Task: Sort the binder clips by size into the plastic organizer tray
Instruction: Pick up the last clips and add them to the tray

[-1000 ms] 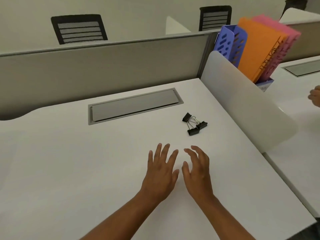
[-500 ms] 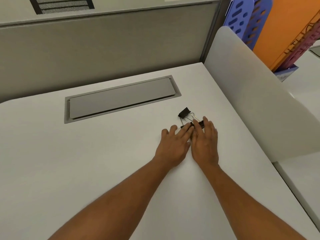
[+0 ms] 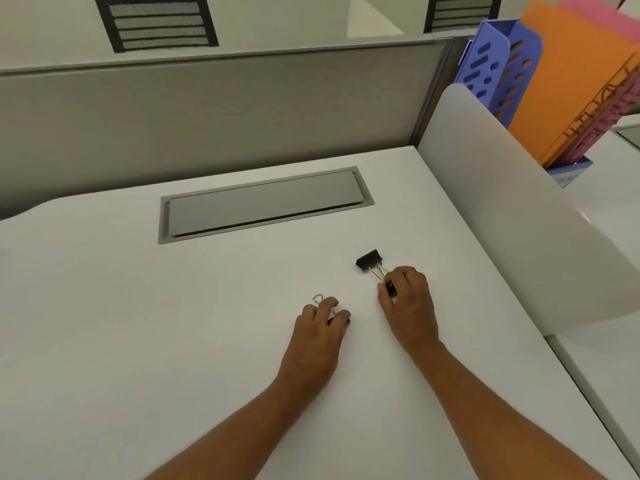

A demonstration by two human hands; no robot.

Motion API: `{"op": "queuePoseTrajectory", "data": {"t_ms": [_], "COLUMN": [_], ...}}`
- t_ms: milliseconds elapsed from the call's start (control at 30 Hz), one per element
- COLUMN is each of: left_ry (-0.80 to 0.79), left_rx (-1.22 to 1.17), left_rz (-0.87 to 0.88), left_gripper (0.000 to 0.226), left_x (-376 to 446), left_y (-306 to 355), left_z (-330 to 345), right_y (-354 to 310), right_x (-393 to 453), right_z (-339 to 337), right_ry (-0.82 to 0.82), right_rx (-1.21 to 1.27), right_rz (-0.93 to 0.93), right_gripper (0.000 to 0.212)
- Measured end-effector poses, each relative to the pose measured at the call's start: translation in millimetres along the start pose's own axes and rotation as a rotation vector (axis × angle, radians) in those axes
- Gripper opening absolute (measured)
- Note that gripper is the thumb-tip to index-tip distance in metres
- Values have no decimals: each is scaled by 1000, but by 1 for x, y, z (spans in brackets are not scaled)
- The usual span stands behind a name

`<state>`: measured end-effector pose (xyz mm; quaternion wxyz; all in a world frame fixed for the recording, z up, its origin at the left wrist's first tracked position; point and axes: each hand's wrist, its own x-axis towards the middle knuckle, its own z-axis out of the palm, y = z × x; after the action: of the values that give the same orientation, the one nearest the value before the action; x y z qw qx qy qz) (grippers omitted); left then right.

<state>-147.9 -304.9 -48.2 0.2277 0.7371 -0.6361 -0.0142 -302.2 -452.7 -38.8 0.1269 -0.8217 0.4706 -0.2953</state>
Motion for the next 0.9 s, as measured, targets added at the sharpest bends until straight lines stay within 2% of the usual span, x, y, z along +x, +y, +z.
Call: {"op": "queuePoseTrajectory", "data": {"t_ms": [100,200,300,500,600,700,800,900], "left_ry": [27,49,124,307,228,96,25,113], "left_rx": [-155,-359,-446,-720,-957,-1148,-1182,-1226], "left_rz": [-70,-370,-558,-852,-1064,-1259,-1252,-1180], "left_gripper": [19,21,23,18,19,24,41,40], "left_x": [-57,-106,-133,-140,-139,-140,-147,-156], "left_y": [-10,-16,-20,-16,-22,-29,-34,-41], "left_z": [-38,-78,-107,-155,-169,-180,-195,-214], "right_y": [-33,-77,-112,-159,-178,-205,-240,-270], "right_x": [-37,-83,-111,-118,-113,-115,-128,-146], "right_z": [-2,3,9,-1,-9,-19,-28,-32], "right_ry": [-58,-126,-152,-174,-242,-249,-291,-372], "right_rx": [71,138,207,472,601,704,774,794], "right_rz": [-57,-141,-131,200,400,448,343,193], "right_gripper": [14,14,14,18,15,15,14,18]}}
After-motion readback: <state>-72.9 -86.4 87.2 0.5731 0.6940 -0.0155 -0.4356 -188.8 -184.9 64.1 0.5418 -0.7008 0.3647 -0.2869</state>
